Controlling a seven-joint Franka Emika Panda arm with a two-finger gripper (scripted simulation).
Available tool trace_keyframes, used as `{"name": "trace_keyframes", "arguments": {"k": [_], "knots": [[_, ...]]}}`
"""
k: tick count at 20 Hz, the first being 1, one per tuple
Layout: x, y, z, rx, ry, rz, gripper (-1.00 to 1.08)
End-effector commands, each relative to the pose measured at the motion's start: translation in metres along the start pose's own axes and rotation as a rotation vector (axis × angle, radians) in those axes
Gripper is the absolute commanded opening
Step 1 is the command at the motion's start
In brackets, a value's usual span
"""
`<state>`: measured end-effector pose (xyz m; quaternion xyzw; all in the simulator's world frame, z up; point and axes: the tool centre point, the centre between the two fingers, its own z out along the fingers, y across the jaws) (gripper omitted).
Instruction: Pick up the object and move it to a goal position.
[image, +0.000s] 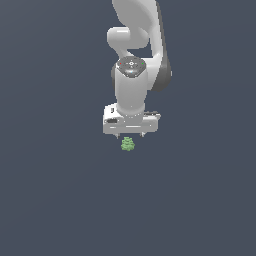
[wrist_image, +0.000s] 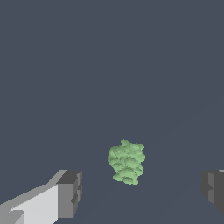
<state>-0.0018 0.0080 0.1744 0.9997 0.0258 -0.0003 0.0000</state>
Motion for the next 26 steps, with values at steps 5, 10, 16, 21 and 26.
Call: {"name": "trace_keyframes", "arguments": {"k": [5, 10, 16, 21, 26], "knots": [[0.002, 0.006, -0.004, 0.007, 0.004, 0.016, 1.0], [0.006, 0.017, -0.012, 0.021, 0.013, 0.051, 1.0], [0.006, 0.017, -0.011, 0.02, 0.013, 0.049, 1.0], [0.002, 0.016, 0.0, 0.018, 0.011, 0.072, 1.0], [-0.008, 0.014, 0.024, 0.014, 0.008, 0.121, 1.0]]}}
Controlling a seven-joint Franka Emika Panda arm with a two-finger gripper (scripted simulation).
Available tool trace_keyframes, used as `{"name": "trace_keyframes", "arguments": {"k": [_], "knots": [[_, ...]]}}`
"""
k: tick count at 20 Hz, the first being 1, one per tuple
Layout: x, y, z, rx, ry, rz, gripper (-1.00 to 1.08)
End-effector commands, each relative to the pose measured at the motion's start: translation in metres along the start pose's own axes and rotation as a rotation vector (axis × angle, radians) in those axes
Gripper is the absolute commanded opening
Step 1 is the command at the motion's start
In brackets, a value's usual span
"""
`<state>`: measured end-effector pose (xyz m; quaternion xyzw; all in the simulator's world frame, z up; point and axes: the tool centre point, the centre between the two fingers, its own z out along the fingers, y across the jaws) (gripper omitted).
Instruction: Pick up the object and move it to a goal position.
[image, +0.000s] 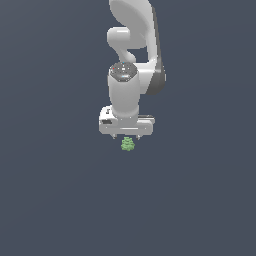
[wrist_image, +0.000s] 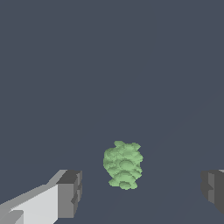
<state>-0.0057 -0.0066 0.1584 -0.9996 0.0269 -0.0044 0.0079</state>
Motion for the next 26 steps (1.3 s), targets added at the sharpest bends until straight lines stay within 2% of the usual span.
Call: {"name": "trace_keyframes", "arguments": {"k": [1, 12, 20, 26], "knots": [[-0.007, 0.0, 0.014, -0.003, -0.002, 0.029, 1.0], [-0.037, -0.001, 0.066, -0.016, -0.007, 0.143, 1.0], [-0.039, -0.001, 0.072, -0.016, -0.008, 0.148, 1.0], [-0.04, 0.0, 0.096, -0.017, -0.008, 0.15, 1.0]]}}
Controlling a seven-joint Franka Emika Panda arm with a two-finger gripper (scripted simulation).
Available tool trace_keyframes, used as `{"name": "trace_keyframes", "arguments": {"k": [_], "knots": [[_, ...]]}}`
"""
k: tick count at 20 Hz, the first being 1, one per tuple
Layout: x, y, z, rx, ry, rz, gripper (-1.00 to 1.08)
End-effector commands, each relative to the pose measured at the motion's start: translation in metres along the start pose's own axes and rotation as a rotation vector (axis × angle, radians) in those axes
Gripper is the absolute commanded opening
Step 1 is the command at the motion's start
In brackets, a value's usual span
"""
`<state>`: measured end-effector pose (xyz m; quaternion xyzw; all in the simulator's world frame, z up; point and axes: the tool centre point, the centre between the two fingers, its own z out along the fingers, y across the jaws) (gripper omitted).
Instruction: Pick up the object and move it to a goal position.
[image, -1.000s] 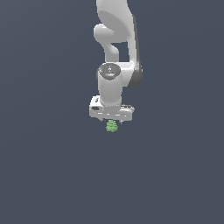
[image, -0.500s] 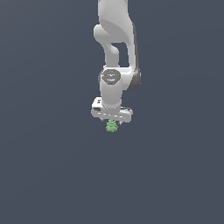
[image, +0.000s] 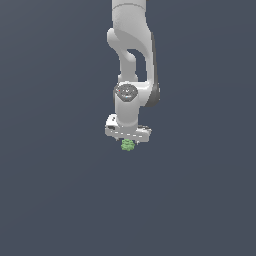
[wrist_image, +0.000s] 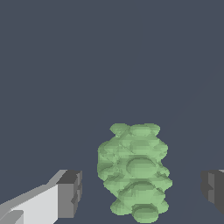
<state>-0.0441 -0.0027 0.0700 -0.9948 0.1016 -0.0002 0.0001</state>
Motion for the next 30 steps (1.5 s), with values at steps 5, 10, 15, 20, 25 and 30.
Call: {"name": "trace_keyframes", "arguments": {"k": [5, 10, 15, 20, 25, 30], "knots": [[-0.001, 0.0, 0.027, 0.0, -0.001, 0.002, 1.0], [0.0, 0.0, 0.032, 0.0, 0.0, 0.002, -1.0], [0.0, 0.0, 0.032, 0.0, 0.0, 0.002, -1.0], [0.0, 0.0, 0.03, 0.0, 0.002, 0.002, -1.0], [-0.001, -0.003, 0.023, 0.0, 0.002, 0.002, -1.0], [-0.004, -0.013, 0.004, 0.0, 0.002, 0.002, -1.0]]}}
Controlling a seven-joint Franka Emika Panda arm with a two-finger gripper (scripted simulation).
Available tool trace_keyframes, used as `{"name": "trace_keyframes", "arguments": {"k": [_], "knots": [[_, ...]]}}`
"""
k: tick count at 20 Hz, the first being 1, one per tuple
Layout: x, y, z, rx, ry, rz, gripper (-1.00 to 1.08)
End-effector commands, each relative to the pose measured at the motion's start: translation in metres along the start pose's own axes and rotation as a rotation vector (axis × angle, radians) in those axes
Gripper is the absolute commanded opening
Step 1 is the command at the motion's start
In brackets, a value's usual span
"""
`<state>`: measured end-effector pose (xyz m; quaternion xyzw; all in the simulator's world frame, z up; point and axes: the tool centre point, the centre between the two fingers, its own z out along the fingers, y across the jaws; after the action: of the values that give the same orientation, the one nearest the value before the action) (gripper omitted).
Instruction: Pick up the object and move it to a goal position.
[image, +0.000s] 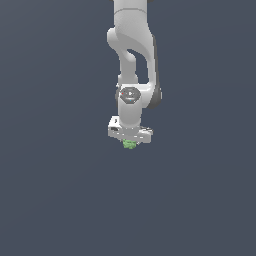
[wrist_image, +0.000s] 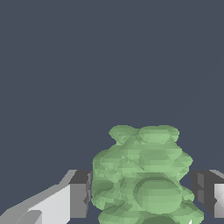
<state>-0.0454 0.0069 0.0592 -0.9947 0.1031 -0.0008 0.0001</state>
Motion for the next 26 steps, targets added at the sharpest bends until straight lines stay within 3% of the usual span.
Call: {"name": "trace_keyframes", "arguments": {"k": [1, 9, 26], "knots": [[-0.002, -0.006, -0.013, 0.0, 0.001, -0.001, -1.0], [-0.013, -0.037, -0.077, -0.001, 0.001, 0.0, -1.0], [-0.04, -0.124, -0.259, -0.003, 0.001, 0.0, -1.0]]}}
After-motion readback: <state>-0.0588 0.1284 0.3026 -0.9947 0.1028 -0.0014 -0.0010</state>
